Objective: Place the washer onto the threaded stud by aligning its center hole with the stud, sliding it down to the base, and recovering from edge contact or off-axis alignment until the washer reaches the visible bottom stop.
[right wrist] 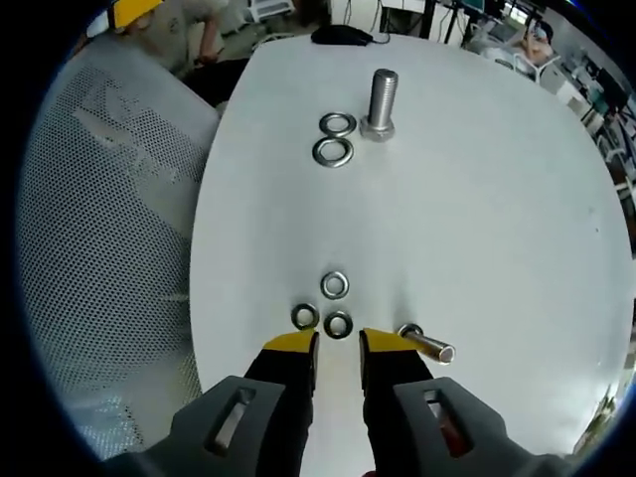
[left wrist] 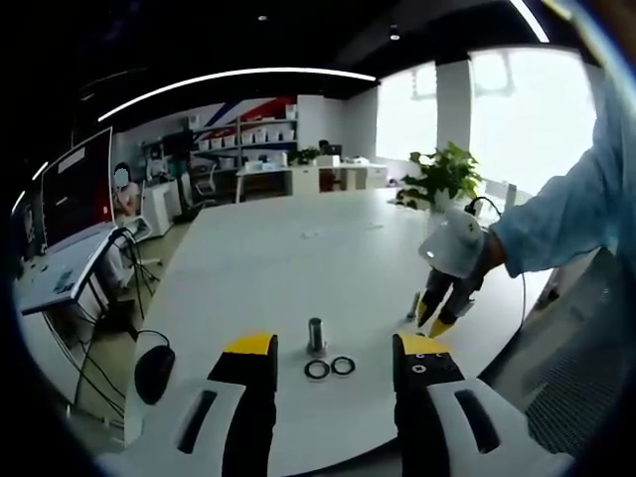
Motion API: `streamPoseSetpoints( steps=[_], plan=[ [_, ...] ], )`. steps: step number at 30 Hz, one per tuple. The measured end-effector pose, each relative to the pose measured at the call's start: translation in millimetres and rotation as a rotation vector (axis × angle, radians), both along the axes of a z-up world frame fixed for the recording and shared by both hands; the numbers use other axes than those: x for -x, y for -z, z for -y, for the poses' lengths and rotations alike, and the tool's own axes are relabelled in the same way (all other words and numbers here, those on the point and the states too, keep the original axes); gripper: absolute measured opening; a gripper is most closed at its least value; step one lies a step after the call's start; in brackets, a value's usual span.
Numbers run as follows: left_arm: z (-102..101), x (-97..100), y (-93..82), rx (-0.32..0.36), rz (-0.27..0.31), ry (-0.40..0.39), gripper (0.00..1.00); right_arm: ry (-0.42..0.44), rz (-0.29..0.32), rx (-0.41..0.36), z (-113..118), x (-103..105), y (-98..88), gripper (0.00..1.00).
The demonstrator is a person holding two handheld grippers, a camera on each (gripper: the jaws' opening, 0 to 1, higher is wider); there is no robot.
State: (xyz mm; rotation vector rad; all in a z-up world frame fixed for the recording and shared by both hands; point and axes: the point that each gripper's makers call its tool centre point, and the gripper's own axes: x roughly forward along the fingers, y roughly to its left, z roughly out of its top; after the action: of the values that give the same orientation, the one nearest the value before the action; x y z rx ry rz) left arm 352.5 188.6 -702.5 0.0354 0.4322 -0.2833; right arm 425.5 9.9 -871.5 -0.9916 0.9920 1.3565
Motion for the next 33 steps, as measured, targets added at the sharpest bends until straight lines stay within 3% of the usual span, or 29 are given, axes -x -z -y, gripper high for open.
streamPoseSetpoints(
  steps=[33],
  plan=[
    [-0.8,0.2,0.9,-0.001,-0.005,-0.002,0.44,-0.014,0.017,-0.008,-4.7,-1.0,7.0,0.17]
  ],
)
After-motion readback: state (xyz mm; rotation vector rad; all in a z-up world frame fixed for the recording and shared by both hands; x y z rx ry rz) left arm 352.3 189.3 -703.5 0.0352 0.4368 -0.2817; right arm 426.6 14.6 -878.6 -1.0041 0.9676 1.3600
